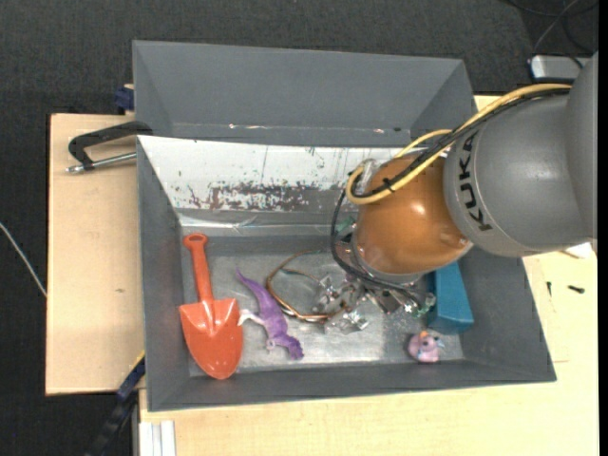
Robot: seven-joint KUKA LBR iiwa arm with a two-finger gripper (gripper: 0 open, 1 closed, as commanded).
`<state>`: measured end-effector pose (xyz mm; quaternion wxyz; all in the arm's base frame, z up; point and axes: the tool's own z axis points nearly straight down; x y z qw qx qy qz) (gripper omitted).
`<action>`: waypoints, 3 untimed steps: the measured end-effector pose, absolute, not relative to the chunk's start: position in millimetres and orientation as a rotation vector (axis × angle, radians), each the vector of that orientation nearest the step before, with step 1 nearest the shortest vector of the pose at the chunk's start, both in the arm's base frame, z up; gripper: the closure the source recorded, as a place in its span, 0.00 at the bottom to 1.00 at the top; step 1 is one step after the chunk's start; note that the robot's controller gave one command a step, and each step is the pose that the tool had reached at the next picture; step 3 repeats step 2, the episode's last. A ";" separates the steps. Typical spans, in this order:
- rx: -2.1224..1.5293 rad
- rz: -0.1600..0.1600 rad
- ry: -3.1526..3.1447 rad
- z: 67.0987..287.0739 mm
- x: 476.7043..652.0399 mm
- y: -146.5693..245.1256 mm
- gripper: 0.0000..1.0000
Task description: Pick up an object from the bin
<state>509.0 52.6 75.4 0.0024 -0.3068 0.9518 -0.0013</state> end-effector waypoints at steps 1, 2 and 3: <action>-0.946 0.002 2.994 116.5 507.4 47.2 1.00; -0.970 0.001 2.983 225.6 518.2 65.0 1.00; -0.970 0.001 2.983 225.6 518.2 65.0 1.00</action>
Offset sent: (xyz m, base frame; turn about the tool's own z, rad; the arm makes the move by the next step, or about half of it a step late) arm 0.0081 0.0115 0.1492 -0.0069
